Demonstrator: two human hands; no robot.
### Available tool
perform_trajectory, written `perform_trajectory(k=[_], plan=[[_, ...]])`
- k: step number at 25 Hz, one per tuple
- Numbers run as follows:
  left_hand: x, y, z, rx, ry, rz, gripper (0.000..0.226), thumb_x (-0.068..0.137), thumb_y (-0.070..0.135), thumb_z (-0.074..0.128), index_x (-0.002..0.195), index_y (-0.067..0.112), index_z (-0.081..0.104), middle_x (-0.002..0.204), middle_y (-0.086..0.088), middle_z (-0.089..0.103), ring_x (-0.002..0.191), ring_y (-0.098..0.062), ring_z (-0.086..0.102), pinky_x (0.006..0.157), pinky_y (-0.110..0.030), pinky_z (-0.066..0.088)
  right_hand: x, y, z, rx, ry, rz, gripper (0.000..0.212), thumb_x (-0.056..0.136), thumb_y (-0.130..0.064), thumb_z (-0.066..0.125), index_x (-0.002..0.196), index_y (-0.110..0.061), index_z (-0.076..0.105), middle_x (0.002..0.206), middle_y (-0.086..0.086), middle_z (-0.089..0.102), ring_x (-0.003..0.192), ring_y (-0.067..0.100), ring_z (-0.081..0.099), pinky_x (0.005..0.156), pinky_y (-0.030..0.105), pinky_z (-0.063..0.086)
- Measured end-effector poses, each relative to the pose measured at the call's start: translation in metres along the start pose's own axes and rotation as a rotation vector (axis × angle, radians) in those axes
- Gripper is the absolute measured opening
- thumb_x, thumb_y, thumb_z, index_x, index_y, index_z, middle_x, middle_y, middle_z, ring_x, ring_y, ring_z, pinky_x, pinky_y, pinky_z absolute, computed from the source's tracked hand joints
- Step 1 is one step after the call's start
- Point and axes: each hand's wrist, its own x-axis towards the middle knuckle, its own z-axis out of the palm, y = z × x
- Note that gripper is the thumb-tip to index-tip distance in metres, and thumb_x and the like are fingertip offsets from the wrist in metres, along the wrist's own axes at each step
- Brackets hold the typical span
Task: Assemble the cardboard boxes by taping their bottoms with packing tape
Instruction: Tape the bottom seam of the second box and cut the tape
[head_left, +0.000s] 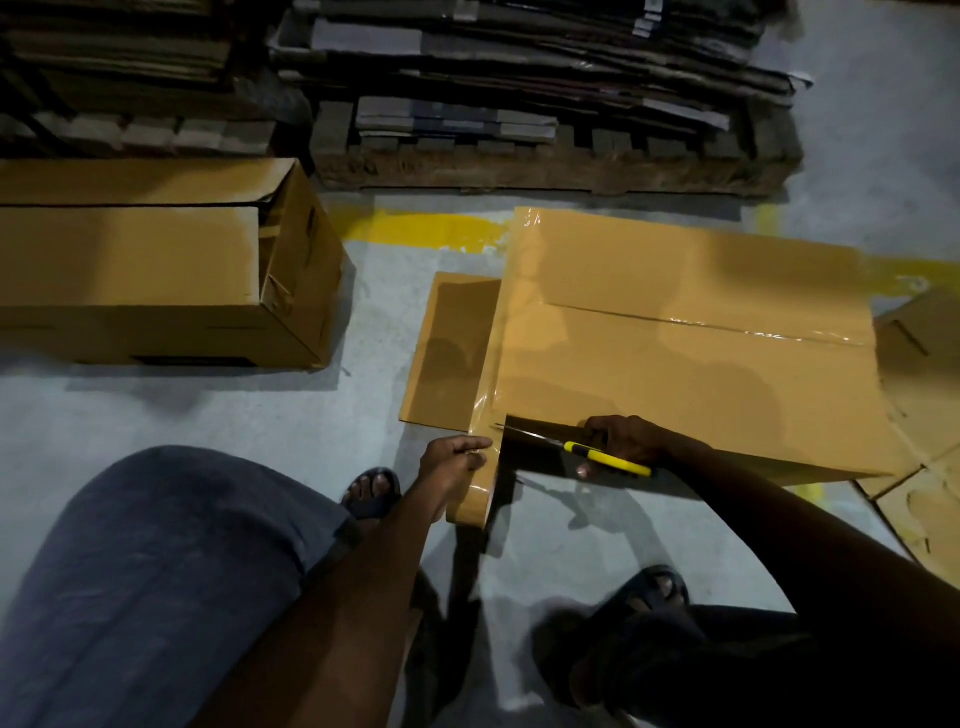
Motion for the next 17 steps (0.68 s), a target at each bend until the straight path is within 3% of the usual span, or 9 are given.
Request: perform_trajectory(k=[2, 6, 9, 13, 17], plan=[[-0.002, 0.001, 0.0, -0.008, 0.001, 0.003, 0.027, 0.088, 0.01, 0.064, 0.107, 0.027, 0.072, 0.118, 0.004, 0.061, 0.107, -0.016, 0.053, 0.09, -0.028, 0.041, 0.0, -0.007, 0.0, -0.011, -0.015, -0.016, 0.045, 0.074, -0.048, 0.082, 0.105, -0.024, 0.062, 0.085, -0.005, 0.069, 0.079, 0.011, 0.062, 0.073, 0.028, 0.047], [-0.007, 0.003, 0.0, -0.068, -0.008, 0.001, 0.028, 0.089, 0.005, 0.062, 0.111, 0.02, 0.071, 0.107, 0.007, 0.062, 0.087, -0.006, 0.057, 0.065, -0.013, 0.048, 0.002, -0.021, -0.001, -0.003, -0.035, -0.028, 0.044, 0.073, -0.049, 0.082, 0.101, -0.022, 0.061, 0.086, -0.002, 0.071, 0.081, 0.013, 0.064, 0.071, 0.027, 0.047], [-0.004, 0.002, 0.0, -0.056, 0.0, 0.006, 0.027, 0.087, 0.007, 0.064, 0.102, 0.028, 0.073, 0.118, 0.002, 0.065, 0.095, -0.011, 0.058, 0.081, -0.023, 0.049, 0.004, -0.023, -0.001, -0.023, -0.051, -0.013, 0.043, 0.073, -0.051, 0.082, 0.097, -0.023, 0.061, 0.078, -0.006, 0.071, 0.075, 0.008, 0.064, 0.064, 0.022, 0.045], [-0.01, 0.008, -0.001, -0.071, 0.001, -0.022, 0.029, 0.09, 0.001, 0.059, 0.115, 0.013, 0.07, 0.104, 0.002, 0.062, 0.074, -0.002, 0.056, 0.048, -0.005, 0.044, 0.006, -0.025, 0.001, -0.025, -0.049, -0.034, 0.049, 0.073, -0.055, 0.079, 0.103, -0.021, 0.062, 0.081, -0.007, 0.072, 0.078, 0.008, 0.065, 0.069, 0.025, 0.047], [-0.01, 0.009, 0.0, -0.076, -0.007, -0.035, 0.03, 0.091, 0.004, 0.059, 0.116, 0.014, 0.069, 0.109, 0.004, 0.057, 0.081, -0.001, 0.051, 0.057, -0.015, 0.04, 0.009, -0.031, 0.003, -0.067, -0.043, -0.057, 0.052, 0.073, -0.057, 0.079, 0.105, -0.02, 0.063, 0.09, -0.001, 0.074, 0.084, 0.013, 0.064, 0.072, 0.026, 0.046]])
